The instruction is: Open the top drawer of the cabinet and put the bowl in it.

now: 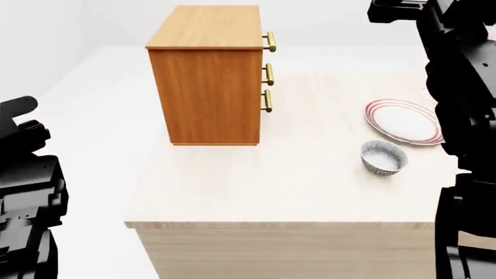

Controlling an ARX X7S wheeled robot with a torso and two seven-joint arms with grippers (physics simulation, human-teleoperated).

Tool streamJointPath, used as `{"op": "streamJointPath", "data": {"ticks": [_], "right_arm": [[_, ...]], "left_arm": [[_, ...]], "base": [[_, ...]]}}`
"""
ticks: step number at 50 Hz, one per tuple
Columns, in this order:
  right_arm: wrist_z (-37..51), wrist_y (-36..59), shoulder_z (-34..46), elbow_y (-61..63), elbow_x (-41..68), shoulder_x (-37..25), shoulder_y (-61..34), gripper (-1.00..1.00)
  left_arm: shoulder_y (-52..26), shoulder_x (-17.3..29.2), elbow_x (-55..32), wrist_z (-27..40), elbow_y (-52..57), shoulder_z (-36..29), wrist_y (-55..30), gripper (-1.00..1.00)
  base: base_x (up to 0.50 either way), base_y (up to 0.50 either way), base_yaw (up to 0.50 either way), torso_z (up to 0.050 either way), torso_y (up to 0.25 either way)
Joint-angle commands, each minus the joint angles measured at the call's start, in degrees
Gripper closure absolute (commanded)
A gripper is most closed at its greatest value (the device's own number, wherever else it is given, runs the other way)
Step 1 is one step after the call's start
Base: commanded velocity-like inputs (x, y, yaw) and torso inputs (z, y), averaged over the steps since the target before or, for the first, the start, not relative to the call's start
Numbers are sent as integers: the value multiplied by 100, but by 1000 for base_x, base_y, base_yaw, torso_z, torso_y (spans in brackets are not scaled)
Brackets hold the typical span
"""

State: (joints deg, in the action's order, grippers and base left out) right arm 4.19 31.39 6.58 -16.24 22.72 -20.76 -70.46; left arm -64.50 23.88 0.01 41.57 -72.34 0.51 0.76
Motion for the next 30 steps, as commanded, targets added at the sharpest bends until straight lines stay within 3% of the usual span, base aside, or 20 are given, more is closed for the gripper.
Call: {"op": "streamJointPath", "data": {"ticks": [1, 14, 30], "right_arm": [[-211, 206, 43, -1207, 81, 104, -594, -100], [-57, 501, -75, -1487, 159, 65, -645, -100], [35, 452, -120, -1620, 150, 59, -629, -100]], "left_arm": [[-214, 62, 10, 20, -265, -128, -169, -100], [-345, 125, 14, -58, -265, -178, -126, -100], [-201, 120, -4, -19, -265, -159, -127, -100]], "base": [[0, 0, 0, 0, 0], [43, 0, 0, 0, 0], [500, 0, 0, 0, 0]]}}
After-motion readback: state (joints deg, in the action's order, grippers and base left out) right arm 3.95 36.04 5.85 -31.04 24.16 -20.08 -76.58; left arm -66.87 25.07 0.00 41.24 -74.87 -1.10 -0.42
